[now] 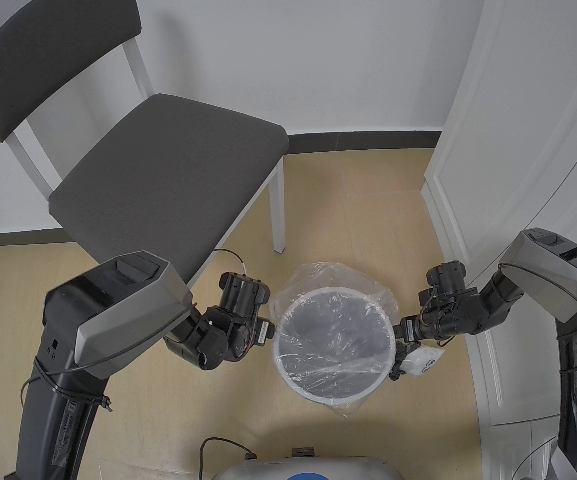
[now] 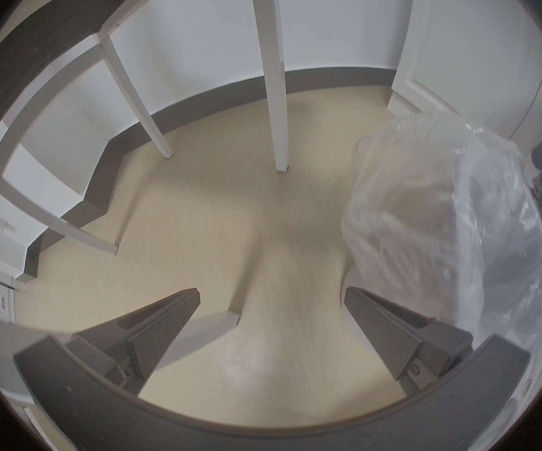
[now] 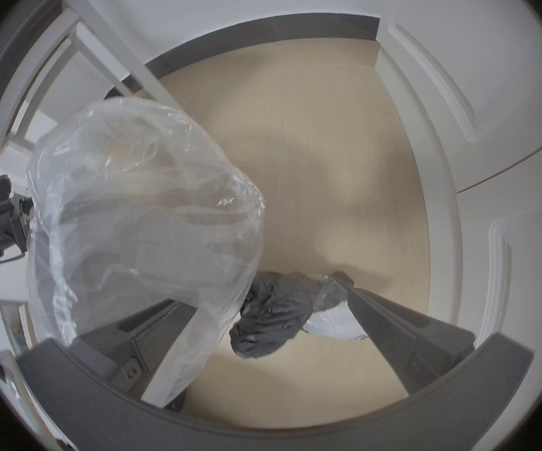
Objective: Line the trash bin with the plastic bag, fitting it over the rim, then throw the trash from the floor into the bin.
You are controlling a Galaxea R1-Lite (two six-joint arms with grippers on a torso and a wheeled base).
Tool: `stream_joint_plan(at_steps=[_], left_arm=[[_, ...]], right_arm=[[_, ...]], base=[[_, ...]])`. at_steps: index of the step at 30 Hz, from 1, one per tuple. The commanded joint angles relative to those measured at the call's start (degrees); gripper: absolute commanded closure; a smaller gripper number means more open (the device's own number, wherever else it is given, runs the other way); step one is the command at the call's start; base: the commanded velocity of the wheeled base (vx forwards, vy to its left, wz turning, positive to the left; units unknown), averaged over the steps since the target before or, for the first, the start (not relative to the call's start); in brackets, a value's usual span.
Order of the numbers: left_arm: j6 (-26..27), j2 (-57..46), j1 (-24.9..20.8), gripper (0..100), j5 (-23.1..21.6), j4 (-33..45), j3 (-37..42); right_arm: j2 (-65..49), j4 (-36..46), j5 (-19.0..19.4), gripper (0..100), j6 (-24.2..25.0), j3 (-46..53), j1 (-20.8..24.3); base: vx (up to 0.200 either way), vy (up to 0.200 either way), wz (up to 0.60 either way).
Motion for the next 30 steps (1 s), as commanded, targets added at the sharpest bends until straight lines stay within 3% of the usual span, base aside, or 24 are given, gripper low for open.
stream_joint_plan(at_steps=[1,2,6,18,21,26,29,30], left_arm=[[-0.41,-4.55,-1.07,0,0.12,-0.34,7.72],[-0.32,-5.69,-1.60,0,0.12,-0.52,10.62],[-0.05,-8.33,-2.12,0,-0.32,-0.17,16.07],[-0.23,-15.80,-3.18,0,-1.20,-0.78,25.74],[-0.23,-19.05,-3.97,0,-1.55,-1.13,28.47],[-0.14,-20.46,-4.06,0,-1.46,-3.16,27.85],[-0.14,-20.63,-3.97,0,-1.46,-3.33,26.71],[-0.14,-20.63,-3.97,0,-1.46,-3.33,25.65]], right_arm=[[-4.84,-0.30,0.19,0,-6.18,6.03,-2.21],[-6.24,-0.21,0.19,0,-9.35,7.97,-2.83],[-8.35,0.05,0.54,0,-12.60,10.96,-3.18],[-16.44,0.23,7.75,0,-12.69,11.66,-8.54],[-15.56,0.05,7.75,0,-11.63,10.43,-9.15],[-8.44,-0.30,7.05,0,-9.00,6.82,-6.17],[-4.22,-0.56,5.38,0,-6.80,4.63,-4.41],[-0.35,-1.53,2.04,0,-3.81,2.34,-2.56]], base=[[0.000,0.000,0.00],[0.000,0.000,0.00],[0.000,0.000,0.00],[0.000,0.000,0.00],[0.000,0.000,0.00],[0.000,0.000,0.00],[0.000,0.000,0.00],[0.000,0.000,0.00]])
